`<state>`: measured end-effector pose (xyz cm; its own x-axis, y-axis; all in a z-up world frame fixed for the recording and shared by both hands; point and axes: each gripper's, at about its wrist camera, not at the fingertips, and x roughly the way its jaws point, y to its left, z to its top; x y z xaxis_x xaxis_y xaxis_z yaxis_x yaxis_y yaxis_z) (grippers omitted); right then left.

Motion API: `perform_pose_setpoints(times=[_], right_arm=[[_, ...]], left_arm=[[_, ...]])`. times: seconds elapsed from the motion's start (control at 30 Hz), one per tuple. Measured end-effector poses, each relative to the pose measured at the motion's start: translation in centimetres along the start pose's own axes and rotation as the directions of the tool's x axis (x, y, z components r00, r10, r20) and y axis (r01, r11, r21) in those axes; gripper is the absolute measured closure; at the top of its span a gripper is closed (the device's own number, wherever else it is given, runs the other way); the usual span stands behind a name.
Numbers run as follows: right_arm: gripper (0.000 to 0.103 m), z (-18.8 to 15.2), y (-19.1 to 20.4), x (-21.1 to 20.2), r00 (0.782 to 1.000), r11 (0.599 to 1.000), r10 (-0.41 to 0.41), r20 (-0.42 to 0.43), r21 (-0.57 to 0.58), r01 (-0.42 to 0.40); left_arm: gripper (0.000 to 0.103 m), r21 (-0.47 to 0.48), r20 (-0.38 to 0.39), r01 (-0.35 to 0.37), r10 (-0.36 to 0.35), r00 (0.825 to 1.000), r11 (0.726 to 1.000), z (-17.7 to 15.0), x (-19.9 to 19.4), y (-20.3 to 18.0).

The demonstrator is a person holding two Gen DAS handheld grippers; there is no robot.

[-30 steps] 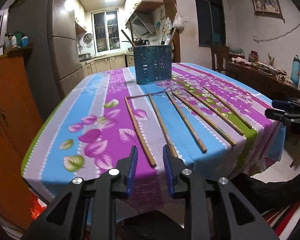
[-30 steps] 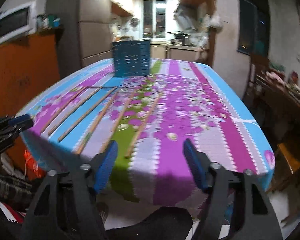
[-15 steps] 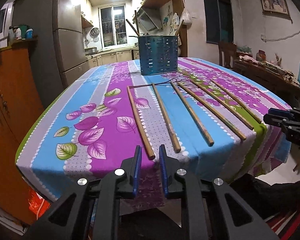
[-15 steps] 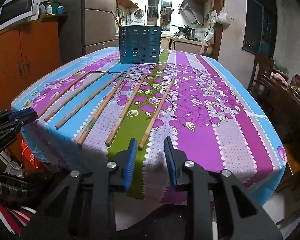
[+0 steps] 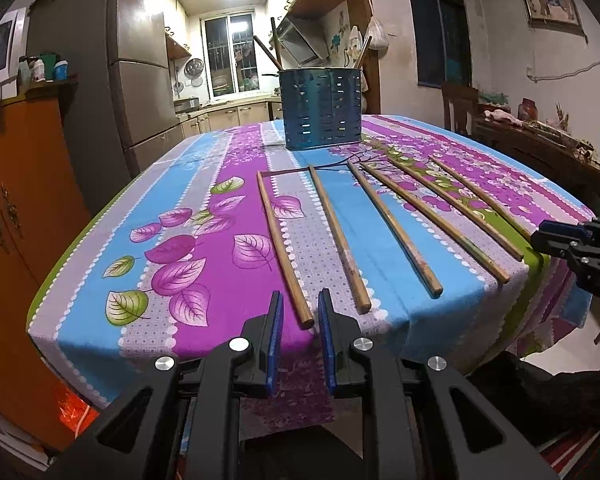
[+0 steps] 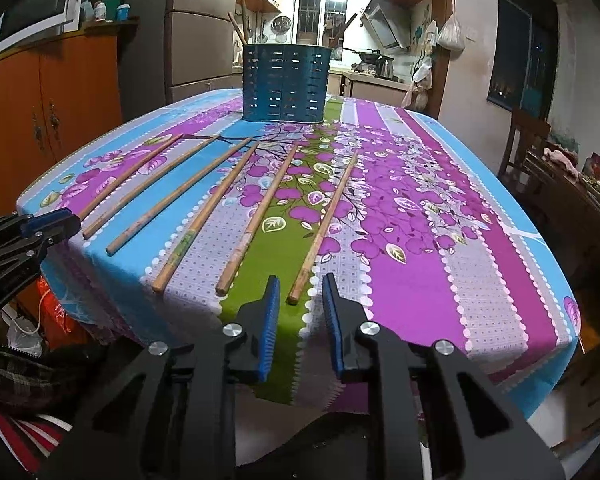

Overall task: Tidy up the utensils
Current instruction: 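Close the left tool on a chopstick while the right tool grasps another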

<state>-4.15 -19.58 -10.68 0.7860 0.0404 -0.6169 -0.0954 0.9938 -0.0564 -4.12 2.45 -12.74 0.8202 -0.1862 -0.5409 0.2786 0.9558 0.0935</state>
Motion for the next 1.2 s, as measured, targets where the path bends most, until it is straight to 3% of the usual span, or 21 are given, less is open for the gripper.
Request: perform_pose_setpoints(times=[0.7, 0.83, 1.03, 1.2], right_arm=[[0.087, 0.05, -0.04, 0.25, 1.000, 1.000, 0.000, 0.003, 0.031, 0.000], [0.093, -0.03, 0.04, 0.26, 1.000, 0.999, 0.007, 0.004, 0.031, -0.007], [0.097, -0.10, 0.49, 0.25, 1.000, 0.999, 0.013, 0.007, 0.029, -0.013], [0.097, -0.22, 0.43, 0.08, 1.000, 0.999, 0.013, 0.012, 0.037, -0.014]], left_arm=[[0.084, -0.030, 0.030, 0.014, -0.013, 0.999, 0.999, -0.58, -0.15, 0.33], [0.084, -0.028, 0.030, 0.012, -0.011, 0.999, 1.000, -0.58, -0.14, 0.31], [0.092, -0.024, 0.029, 0.013, -0.012, 0.999, 1.000, -0.59, -0.18, 0.26], [0.093, -0.030, 0.031, 0.011, -0.011, 0.999, 0.999, -0.61, -0.27, 0.24]])
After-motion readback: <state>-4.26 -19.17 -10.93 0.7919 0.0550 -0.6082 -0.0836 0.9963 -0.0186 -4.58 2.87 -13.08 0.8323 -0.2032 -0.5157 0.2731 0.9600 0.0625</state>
